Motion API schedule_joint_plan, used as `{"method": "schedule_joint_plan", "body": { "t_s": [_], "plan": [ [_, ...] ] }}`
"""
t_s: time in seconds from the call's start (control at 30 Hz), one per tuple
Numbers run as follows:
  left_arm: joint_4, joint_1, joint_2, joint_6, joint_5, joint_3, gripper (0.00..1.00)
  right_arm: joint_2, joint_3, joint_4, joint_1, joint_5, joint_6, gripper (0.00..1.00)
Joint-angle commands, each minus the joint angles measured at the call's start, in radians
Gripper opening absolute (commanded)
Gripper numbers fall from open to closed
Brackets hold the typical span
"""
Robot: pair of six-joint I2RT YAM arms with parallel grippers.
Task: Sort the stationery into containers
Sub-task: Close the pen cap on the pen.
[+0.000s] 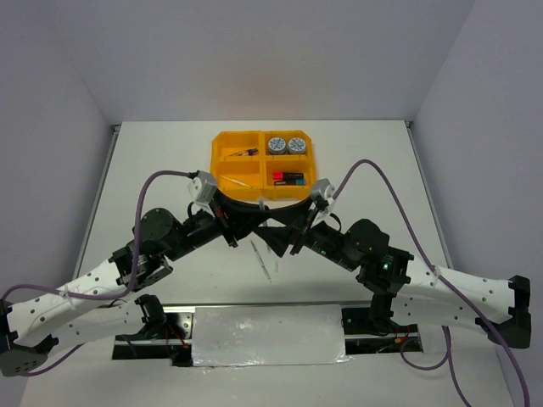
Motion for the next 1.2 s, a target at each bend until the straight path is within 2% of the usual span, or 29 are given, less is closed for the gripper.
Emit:
{"method": "schedule_joint_plan", "body": {
  "t_s": [0.0,0.1,0.17,0.2,0.27,0.3,0.33,0.4,0.43,0.47,0.5,0.53,0.6,0.67,0.87,0.9,1.03,1.17],
  "plan": [
    [0.085,0.0,-0.034,0.081,0.171,-0.01,0.0,0.043,0.046,-0.024,-0.014,-0.096,0.027,0.65],
    [0.098,0.0,-0.053,0.099,0.202,-0.015,0.0,0.059,0.023,-0.001,-0.014,-0.117,0.047,0.65],
    [0.106,0.0,-0.058,0.102,0.208,-0.016,0.0,0.06,0.011,0.016,-0.012,-0.13,0.053,0.6],
    [0.106,0.0,-0.059,0.107,0.213,-0.016,0.0,0.062,0.006,0.028,-0.012,-0.135,0.054,0.49],
    [0.099,0.0,-0.055,0.11,0.225,-0.007,0.0,0.063,0.005,0.042,-0.011,-0.152,0.053,0.34],
    [0.088,0.0,-0.05,0.116,0.221,-0.002,0.0,0.063,0.006,0.051,-0.012,-0.181,0.05,0.11],
    [0.08,0.0,-0.048,0.118,0.215,-0.001,0.0,0.065,0.008,0.056,-0.014,-0.193,0.053,0.0],
    [0.06,0.001,-0.05,0.125,0.199,0.001,0.04,0.066,0.009,0.063,-0.012,-0.218,0.054,0.0],
    [0.053,-0.002,-0.048,0.128,0.189,0.005,0.09,0.065,0.006,0.068,-0.012,-0.223,0.059,0.0],
    [0.045,-0.002,-0.048,0.139,0.19,0.008,0.24,0.056,-0.004,0.074,-0.011,-0.226,0.062,0.0],
    [0.033,-0.002,-0.048,0.142,0.193,0.014,0.34,0.049,-0.01,0.088,-0.012,-0.226,0.063,0.0],
    [0.025,-0.002,-0.048,0.147,0.187,0.019,0.53,0.042,-0.017,0.091,-0.012,-0.221,0.068,0.0],
    [0.0,-0.002,-0.047,0.164,0.175,0.04,0.78,0.028,-0.027,0.091,-0.014,-0.207,0.068,0.0],
    [-0.047,-0.002,-0.051,0.179,0.134,0.062,0.98,0.028,-0.023,0.074,-0.012,-0.2,0.062,0.0],
    [-0.083,-0.002,-0.055,0.173,0.058,0.13,0.99,0.071,-0.035,0.053,-0.012,-0.206,0.054,0.0],
    [-0.083,-0.002,-0.05,0.168,0.055,0.14,0.96,0.077,-0.033,0.048,-0.012,-0.201,0.054,0.0],
    [-0.07,-0.002,-0.029,0.13,0.037,0.153,0.63,0.086,-0.023,0.042,-0.012,-0.175,0.057,0.0],
    [-0.104,-0.002,0.004,0.102,0.017,0.173,0.59,0.077,-0.009,0.03,-0.012,-0.18,0.05,0.0]
  ]
}}
